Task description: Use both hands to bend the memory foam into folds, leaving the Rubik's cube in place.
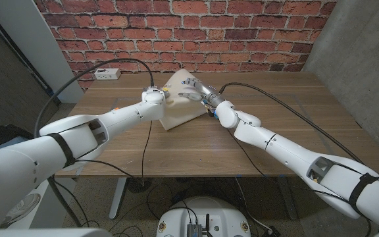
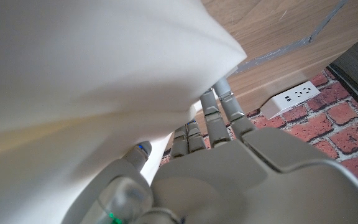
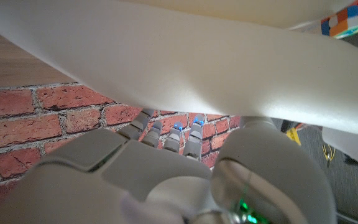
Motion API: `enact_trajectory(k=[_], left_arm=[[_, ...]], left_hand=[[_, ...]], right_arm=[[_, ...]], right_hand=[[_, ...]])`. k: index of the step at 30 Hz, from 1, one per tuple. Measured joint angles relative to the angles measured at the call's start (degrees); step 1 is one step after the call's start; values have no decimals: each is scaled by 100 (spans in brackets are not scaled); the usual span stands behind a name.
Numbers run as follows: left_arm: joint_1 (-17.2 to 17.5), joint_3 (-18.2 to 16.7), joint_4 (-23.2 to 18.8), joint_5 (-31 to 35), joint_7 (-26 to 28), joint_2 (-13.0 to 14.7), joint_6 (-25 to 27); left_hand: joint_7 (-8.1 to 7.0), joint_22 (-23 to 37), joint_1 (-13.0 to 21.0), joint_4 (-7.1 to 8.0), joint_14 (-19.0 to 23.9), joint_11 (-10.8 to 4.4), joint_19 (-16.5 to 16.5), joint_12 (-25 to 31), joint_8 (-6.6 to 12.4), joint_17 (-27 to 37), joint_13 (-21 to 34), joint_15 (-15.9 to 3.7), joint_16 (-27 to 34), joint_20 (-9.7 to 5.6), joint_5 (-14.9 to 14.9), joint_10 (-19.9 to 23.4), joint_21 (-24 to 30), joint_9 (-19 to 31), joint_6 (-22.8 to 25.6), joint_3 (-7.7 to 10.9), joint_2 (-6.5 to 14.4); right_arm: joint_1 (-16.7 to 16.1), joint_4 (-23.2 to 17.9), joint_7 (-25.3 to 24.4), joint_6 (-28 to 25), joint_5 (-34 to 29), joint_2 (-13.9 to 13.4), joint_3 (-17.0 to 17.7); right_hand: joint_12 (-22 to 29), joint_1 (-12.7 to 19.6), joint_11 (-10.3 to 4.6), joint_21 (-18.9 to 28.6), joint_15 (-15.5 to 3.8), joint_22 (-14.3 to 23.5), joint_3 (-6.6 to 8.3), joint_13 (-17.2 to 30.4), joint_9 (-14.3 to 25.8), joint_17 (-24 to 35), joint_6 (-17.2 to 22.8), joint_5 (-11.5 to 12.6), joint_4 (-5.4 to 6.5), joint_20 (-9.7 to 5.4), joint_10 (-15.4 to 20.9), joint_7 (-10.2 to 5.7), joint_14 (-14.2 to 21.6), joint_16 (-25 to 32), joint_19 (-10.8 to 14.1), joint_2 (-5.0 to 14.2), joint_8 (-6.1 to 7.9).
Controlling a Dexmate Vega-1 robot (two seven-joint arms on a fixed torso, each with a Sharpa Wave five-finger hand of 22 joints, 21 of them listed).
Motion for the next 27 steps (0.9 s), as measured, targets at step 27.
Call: enact_trajectory(k=[27], left_arm=[[314, -391, -620, -50, 265, 339, -12]], left_hand=[[-247, -1125, -155, -64, -889, -73, -469, 97, 53, -1028, -15, -204, -1185, 257, 50, -71, -806, -3, -159, 240, -65]], right_arm=[[697, 240, 1294, -1291, -924, 153, -991]], right_hand=[[92, 148, 126, -112, 8, -12, -169, 1, -18, -122, -36, 127, -88, 270, 203, 44, 265, 135, 314, -149, 68]])
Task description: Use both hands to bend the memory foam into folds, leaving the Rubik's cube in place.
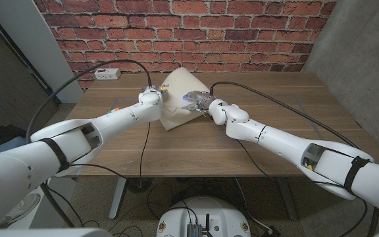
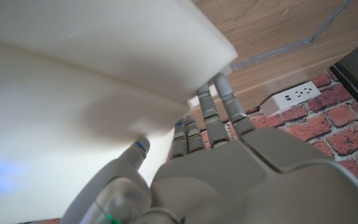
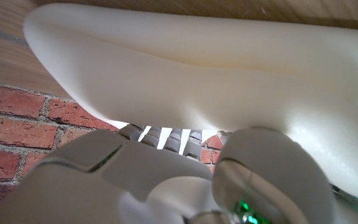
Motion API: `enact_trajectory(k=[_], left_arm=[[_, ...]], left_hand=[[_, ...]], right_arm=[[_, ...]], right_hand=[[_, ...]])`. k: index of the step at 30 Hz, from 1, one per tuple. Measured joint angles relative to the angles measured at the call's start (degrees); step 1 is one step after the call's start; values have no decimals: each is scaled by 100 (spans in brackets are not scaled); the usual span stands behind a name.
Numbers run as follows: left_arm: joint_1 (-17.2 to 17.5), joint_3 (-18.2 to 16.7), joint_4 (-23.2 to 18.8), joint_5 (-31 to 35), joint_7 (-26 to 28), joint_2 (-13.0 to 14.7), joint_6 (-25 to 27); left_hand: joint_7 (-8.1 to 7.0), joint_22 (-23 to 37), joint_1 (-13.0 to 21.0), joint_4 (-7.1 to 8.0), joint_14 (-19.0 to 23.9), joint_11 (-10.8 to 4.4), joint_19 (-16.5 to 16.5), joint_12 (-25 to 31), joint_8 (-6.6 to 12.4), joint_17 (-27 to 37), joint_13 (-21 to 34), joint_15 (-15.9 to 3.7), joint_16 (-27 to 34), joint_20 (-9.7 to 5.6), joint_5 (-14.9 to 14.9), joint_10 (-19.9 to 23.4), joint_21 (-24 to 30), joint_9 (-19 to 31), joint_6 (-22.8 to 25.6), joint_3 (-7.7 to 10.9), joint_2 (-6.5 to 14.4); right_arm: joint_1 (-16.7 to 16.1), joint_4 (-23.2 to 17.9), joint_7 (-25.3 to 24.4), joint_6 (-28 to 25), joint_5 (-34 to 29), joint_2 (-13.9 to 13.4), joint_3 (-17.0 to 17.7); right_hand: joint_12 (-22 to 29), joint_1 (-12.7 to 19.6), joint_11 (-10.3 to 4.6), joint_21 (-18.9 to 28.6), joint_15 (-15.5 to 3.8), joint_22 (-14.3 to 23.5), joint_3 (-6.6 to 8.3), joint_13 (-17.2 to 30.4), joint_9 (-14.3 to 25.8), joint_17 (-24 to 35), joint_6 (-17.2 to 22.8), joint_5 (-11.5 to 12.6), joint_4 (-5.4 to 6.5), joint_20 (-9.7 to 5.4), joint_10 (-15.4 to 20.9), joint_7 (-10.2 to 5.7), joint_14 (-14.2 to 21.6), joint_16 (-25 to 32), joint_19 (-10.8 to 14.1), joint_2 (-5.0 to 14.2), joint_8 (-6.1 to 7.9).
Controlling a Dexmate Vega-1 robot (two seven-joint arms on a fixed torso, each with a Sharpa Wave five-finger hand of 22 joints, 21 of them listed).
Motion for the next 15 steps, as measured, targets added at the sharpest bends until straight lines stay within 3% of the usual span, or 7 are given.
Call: enact_trajectory(k=[3, 10, 15], left_arm=[[115, -115, -186, -12, 184, 95, -2], [419, -434, -596, -68, 578, 285, -96], [649, -672, -859, -130, 856, 399, -211]], left_hand=[[-62, -327, 0, -25, -222, -16, -135, 59, 7, -270, 0, -47, -311, 55, 0, 88, -268, 14, 59, 71, 0], [-227, -850, 0, -62, -381, 362, -296, 169, 48, -683, 17, -42, -742, 207, 0, 379, -643, 31, 225, 155, 0], [-305, -1066, -10, -86, -474, 435, -363, 235, 48, -886, 44, -33, -938, 292, -39, 560, -826, 55, 304, 180, -10]], right_arm=[[59, 99, 47, -33, -20, 51, -76], [128, 220, 120, -105, -44, 107, -172], [153, 265, 157, -146, -46, 126, -216]], right_hand=[[0, 0, 13, 0, 20, 3, -24, 0, 0, -26, 19, 0, 22, -6, 13, 19, 61, 32, 55, 0, 0], [0, 0, 13, -36, 1, 3, -46, 0, 1, -26, -23, 22, 0, 27, 12, 59, 80, 45, 156, 0, 0], [0, 0, 38, -37, 26, 3, -71, 0, 1, -26, -23, 22, 22, 29, 38, 59, 105, 45, 154, 0, 0]])
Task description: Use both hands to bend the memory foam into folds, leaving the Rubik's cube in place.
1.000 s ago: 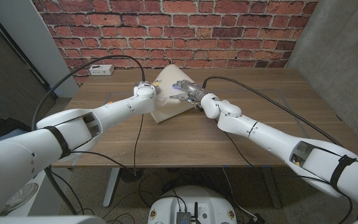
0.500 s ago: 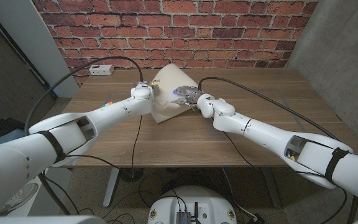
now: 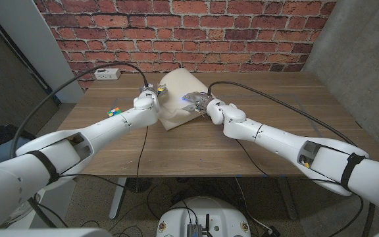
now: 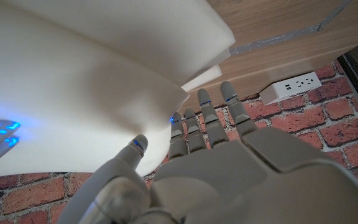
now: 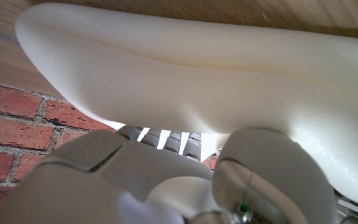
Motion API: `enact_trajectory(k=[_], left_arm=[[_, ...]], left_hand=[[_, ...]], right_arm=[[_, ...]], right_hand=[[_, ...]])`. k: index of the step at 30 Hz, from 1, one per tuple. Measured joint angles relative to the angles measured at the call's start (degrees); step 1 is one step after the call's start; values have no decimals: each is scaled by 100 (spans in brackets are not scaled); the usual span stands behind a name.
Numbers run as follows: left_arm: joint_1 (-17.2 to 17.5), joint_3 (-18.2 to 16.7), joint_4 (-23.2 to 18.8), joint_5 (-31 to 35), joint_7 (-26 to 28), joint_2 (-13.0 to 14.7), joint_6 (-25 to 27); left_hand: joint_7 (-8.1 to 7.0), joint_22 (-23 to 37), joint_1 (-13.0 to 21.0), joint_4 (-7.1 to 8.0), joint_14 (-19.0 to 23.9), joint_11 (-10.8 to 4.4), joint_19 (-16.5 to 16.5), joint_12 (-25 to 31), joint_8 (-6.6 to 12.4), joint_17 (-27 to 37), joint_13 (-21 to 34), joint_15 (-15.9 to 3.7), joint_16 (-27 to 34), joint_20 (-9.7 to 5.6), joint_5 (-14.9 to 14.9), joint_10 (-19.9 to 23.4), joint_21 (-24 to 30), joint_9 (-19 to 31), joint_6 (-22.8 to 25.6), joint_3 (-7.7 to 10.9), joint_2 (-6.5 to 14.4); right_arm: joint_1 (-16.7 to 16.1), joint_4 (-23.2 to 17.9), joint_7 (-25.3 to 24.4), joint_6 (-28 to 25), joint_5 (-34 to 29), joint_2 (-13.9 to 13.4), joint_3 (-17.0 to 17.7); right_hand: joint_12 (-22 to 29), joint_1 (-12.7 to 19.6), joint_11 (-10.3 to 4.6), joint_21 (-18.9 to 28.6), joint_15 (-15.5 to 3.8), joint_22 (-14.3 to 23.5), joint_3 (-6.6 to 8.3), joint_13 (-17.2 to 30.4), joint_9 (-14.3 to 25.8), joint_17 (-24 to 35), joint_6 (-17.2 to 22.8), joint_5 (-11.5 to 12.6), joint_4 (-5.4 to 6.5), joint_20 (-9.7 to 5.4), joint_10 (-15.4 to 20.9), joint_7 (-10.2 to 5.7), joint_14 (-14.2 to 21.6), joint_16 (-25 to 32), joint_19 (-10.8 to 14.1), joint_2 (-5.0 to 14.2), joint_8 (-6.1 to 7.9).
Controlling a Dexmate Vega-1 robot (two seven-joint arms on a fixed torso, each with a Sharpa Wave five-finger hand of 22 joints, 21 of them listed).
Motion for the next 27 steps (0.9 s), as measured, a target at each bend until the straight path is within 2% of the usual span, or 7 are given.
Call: enact_trajectory(k=[7, 12, 14, 18, 20, 23, 27], left_arm=[[526, -538, -469, -167, 695, 189, -391], [929, -941, -652, -264, 1169, 244, -723], [1165, -1160, -695, -400, 1789, 250, -1228], [1509, -1520, -705, -556, 2472, 244, -1882], [1593, -1608, -696, -587, 2603, 235, -2022], [1836, -1872, -643, -744, 3214, 205, -2792], [2058, -2111, -614, -839, 3577, 179, -3362]], left_hand=[[-289, -193, 9, -88, -31, -5, -70, 0, -67, -292, 0, 30, -240, 4, -49, 57, -236, -16, -287, -53, -158], [-304, -217, 12, -136, -61, -57, -78, 0, -67, -356, 0, 0, -284, -49, -49, 65, -280, -16, -274, -56, -216], [-312, -220, 11, -151, -61, -56, -56, 0, -67, -380, -1, 0, -284, -72, -49, 65, -320, -16, -266, -72, -276], [-350, -220, 56, -199, -61, -80, -17, 0, -67, -441, -7, 0, -348, -110, -49, 88, -323, -23, -246, -72, -322], [-369, -220, 57, -232, -37, -79, 6, 0, -47, -475, -16, -23, -351, -133, -49, 88, -359, -44, -227, -39, -322], [-347, -220, 102, -296, -19, -114, 36, 0, -43, -526, -17, -42, -373, -163, -49, 91, -368, -43, -203, -23, -367], [-347, -220, 112, -325, 12, -118, 65, 0, -43, -568, -17, -73, -413, -191, -49, 86, -404, -43, -204, 6, -372]], right_arm=[[10, 20, 27, -63, 2, 9, -34], [11, 18, 28, -90, 15, 9, -43], [11, -6, 25, -105, 22, 5, -44], [1, -64, 4, -125, 35, -21, -34], [-4, -80, -4, -131, 42, -29, -28], [-31, -159, -16, -148, 74, -68, 5], [-72, -257, -25, -154, 154, -119, 81]], right_hand=[[0, 2, 6, -31, -15, 16, 0, 0, 0, 0, -31, 0, 0, 31, 6, 31, 27, 0, 30, 2, 0], [0, 26, 28, -49, -15, 24, -24, 0, 0, 0, -31, 0, 25, 42, 28, 31, 27, 0, 41, 26, 0], [0, 40, 37, -50, -26, 24, -24, 0, 0, 11, -27, 0, 25, 40, 37, 35, 38, 0, 81, 40, 0], [0, 40, 37, -56, -35, 24, -24, 1, 0, 17, 0, 0, 25, 31, 36, 62, 47, 0, 91, 40, 0], [0, 40, 38, -76, -35, 24, -35, 1, 0, 17, 0, 0, 36, 32, 35, 62, 47, 0, 91, 40, 0], [0, 39, 110, -87, -35, 24, -99, 1, 0, 17, -21, 0, 60, 32, 24, 125, 47, 0, 92, 40, 0], [0, -88, 195, -133, -35, 25, -168, 1, 0, 17, -46, 0, 121, 38, 5, 170, 47, 0, 91, -11, 0]])
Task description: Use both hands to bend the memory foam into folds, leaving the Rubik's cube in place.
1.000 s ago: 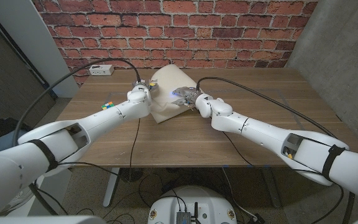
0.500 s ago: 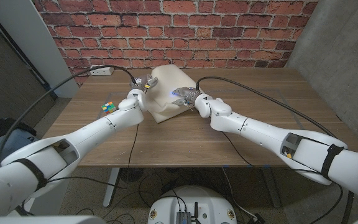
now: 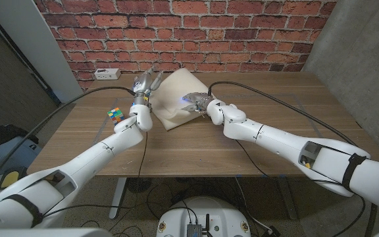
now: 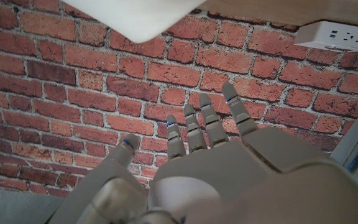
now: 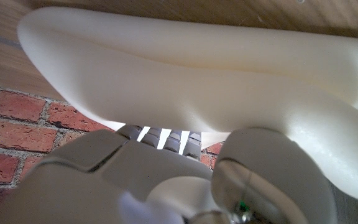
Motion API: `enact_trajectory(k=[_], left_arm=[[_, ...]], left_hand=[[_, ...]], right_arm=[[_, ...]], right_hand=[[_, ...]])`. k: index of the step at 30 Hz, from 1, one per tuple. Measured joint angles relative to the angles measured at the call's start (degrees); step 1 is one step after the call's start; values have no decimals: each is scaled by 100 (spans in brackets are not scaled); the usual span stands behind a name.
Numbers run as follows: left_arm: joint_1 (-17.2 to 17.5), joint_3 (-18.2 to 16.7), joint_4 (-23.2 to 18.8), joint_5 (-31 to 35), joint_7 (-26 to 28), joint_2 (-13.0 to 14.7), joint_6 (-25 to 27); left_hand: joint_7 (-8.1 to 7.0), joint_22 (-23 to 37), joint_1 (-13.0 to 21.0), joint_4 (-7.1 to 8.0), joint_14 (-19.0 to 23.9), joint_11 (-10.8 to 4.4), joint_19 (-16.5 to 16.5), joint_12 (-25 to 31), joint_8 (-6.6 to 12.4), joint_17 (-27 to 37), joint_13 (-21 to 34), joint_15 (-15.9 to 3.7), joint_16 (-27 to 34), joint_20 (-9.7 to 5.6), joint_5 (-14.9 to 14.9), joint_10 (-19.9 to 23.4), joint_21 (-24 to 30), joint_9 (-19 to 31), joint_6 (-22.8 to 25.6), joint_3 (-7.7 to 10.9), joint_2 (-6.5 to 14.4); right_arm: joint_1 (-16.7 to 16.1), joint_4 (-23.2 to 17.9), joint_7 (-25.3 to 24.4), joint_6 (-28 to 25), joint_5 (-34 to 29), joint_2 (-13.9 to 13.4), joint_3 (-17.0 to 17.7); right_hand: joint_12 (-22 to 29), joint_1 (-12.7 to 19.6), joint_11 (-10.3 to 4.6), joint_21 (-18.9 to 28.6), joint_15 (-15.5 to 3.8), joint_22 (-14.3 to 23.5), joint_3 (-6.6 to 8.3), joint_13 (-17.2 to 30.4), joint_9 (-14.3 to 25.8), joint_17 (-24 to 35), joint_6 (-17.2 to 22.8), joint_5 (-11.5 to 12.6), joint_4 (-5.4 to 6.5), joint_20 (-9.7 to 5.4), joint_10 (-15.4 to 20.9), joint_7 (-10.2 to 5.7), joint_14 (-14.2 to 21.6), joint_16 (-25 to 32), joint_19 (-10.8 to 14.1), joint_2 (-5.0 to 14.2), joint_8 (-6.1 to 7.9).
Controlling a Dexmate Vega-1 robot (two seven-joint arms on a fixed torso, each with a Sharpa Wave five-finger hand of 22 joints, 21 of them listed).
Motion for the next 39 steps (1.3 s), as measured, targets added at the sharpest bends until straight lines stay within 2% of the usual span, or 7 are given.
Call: enact_trajectory(k=[9, 13, 18, 23, 33, 34, 39], left_arm=[[422, -442, 11, -179, 556, -45, -994], [539, -557, -3, -224, 672, -53, -1235], [724, -732, -55, -271, 779, -59, -1478], [852, -847, -98, -304, 822, -63, -1602], [1025, -1016, -156, -340, 824, -66, -1724], [1038, -1030, -156, -349, 812, -66, -1748], [1070, -1073, -155, -371, 762, -69, -1817]], left_hand=[[21, 0, 135, -102, 61, -21, 52, 0, -1, -79, 0, -60, -43, -52, 0, 22, -65, 0, 20, 55, 44], [21, 1, 140, -126, 104, -30, 52, 0, -1, -106, 1, -62, -43, -52, 0, 31, -85, 0, 20, 79, 50], [21, 1, 157, -167, 135, -30, 83, 0, -1, -132, 1, -93, -43, -82, 0, 31, -106, 1, 20, 86, 67], [21, 1, 157, -197, 144, -30, 83, 0, -1, -159, 1, -102, -85, -82, 0, 31, -127, 1, 19, 103, 67], [21, 1, 157, -197, 165, -28, 80, 0, -1, -186, 1, -123, -133, -187, -18, 72, -192, 1, 19, 103, 67], [21, 1, 157, -214, 165, -29, 80, 0, -1, -185, 1, -123, -133, -187, -34, 72, -193, 1, 19, 120, 67], [21, 2, 183, -222, 143, -29, 82, -26, -1, -212, 1, -144, -176, -226, -34, 72, -194, 1, 19, 126, 42]], right_arm=[[-139, -217, -53, 112, 324, -120, 271], [-223, -296, -127, 284, 602, -164, 428], [-383, -369, -216, 562, 984, -217, 729], [-536, -374, -347, 929, 1412, -237, 996], [-931, -267, -808, 2020, 2376, -239, 1594], [-969, -248, -808, 2020, 2376, -234, 1648], [-1166, -100, -1008, 2750, 2876, -184, 1959]], right_hand=[[0, -400, 131, -72, 0, 17, -193, 0, 16, 46, 7, -13, 186, 58, 51, 58, 0, 0, -42, 15, 0], [32, -695, 174, -121, 41, 13, -306, 0, 16, 62, 70, -28, 357, 170, 94, 120, 41, 0, 71, 93, 23], [64, -1133, 326, -207, 114, 9, -424, 0, 16, 80, 159, -72, 632, 190, 202, 209, 114, 33, 90, 198, 64], [66, -1462, 478, -242, 196, 30, -522, 0, 16, 106, 223, -112, 837, 221, 316, 273, 196, 77, 122, 289, 64], [108, -1714, 621, -285, 245, 40, -613, 0, -1, 105, 313, -112, 980, 279, 460, 363, 368, 118, 185, 292, 64], [108, -1718, 621, -285, 245, 38, -615, 0, 0, 105, 313, -112, 982, 259, 460, 363, 368, 118, 205, 290, 64], [108, -1782, 641, -285, 225, 38, -636, 1, 0, 90, 313, -112, 1003, 186, 480, 362, 389, 117, 278, 268, 64]])
